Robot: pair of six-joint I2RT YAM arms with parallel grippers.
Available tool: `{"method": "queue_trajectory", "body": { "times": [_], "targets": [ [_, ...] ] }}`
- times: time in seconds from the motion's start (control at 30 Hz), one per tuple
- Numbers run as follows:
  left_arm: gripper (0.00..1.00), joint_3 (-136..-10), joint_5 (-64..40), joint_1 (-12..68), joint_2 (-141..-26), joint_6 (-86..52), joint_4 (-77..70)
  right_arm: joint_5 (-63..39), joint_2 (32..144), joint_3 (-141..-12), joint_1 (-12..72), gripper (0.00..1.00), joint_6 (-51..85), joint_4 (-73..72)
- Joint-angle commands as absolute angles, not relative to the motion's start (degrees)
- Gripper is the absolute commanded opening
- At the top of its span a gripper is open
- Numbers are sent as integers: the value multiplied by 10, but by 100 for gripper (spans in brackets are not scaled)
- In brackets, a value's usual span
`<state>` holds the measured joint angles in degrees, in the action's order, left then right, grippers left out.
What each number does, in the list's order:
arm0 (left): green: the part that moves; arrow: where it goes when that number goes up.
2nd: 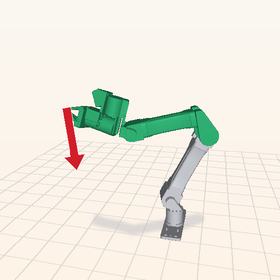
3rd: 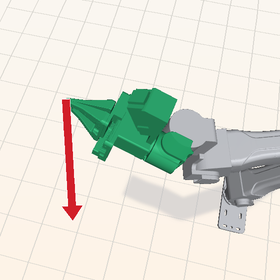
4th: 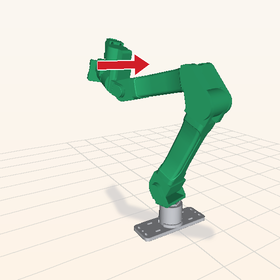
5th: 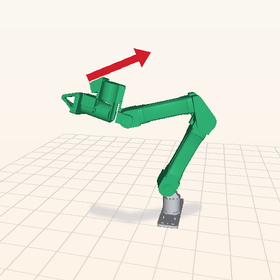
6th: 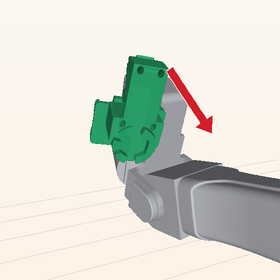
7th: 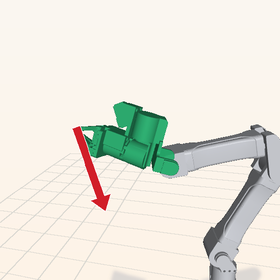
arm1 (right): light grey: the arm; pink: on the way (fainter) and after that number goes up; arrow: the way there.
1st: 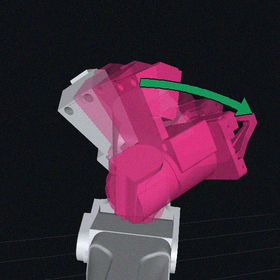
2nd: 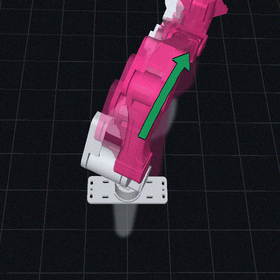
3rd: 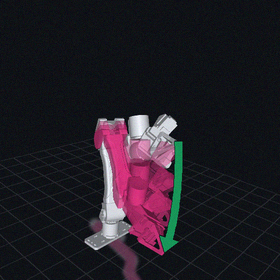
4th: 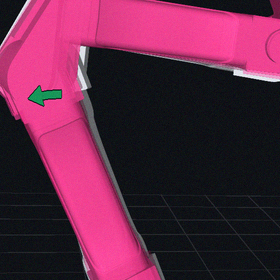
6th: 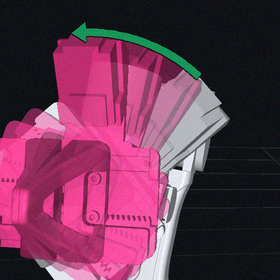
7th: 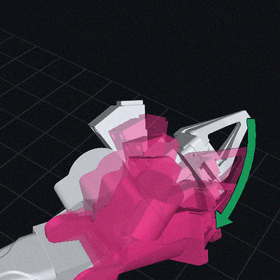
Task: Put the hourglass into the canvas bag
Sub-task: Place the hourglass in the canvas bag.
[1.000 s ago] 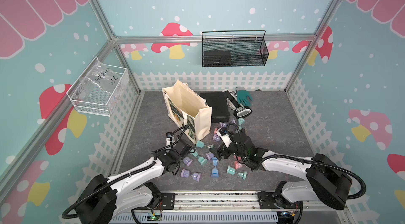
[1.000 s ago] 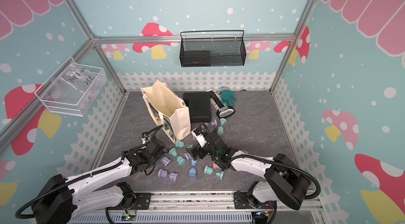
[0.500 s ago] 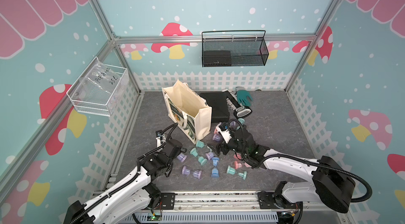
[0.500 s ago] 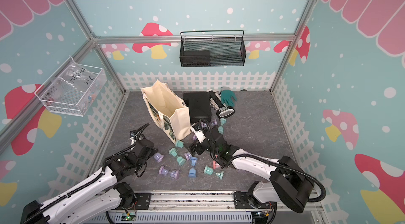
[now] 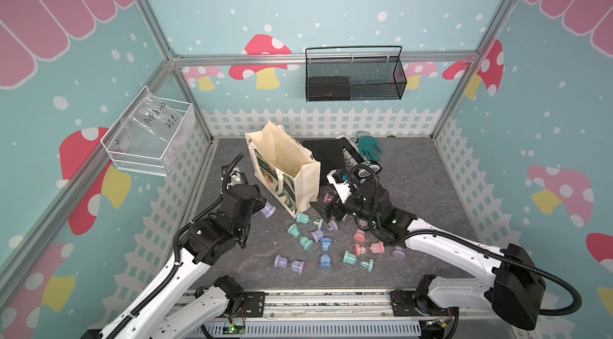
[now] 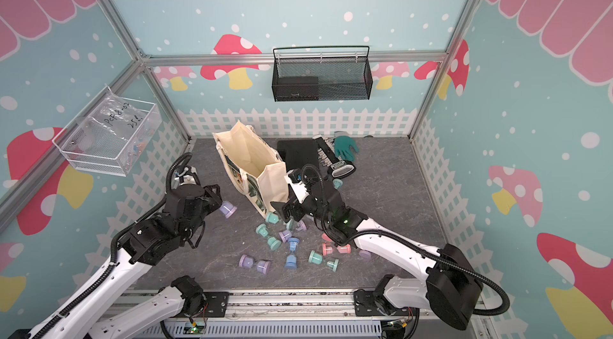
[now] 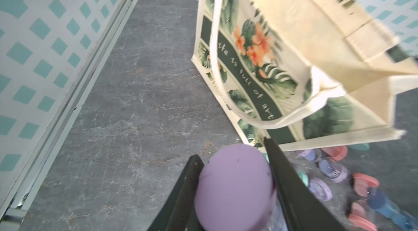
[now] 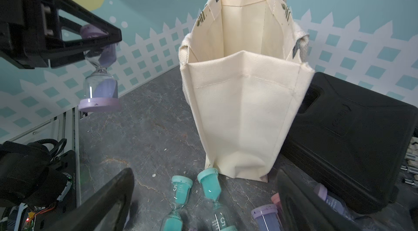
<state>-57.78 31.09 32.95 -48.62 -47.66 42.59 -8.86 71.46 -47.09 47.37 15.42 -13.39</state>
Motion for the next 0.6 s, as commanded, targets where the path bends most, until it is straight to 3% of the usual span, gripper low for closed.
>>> {"method": "queue_trajectory", "body": {
  "times": [0.0, 0.57],
  "targets": [
    [28, -643, 306, 326, -521, -414, 427, -84, 705, -500, 478, 99, 145, -102],
    [23, -830, 275, 289, -725, -354, 308, -10, 716, -600, 477, 100, 134, -34]
  ]
}}
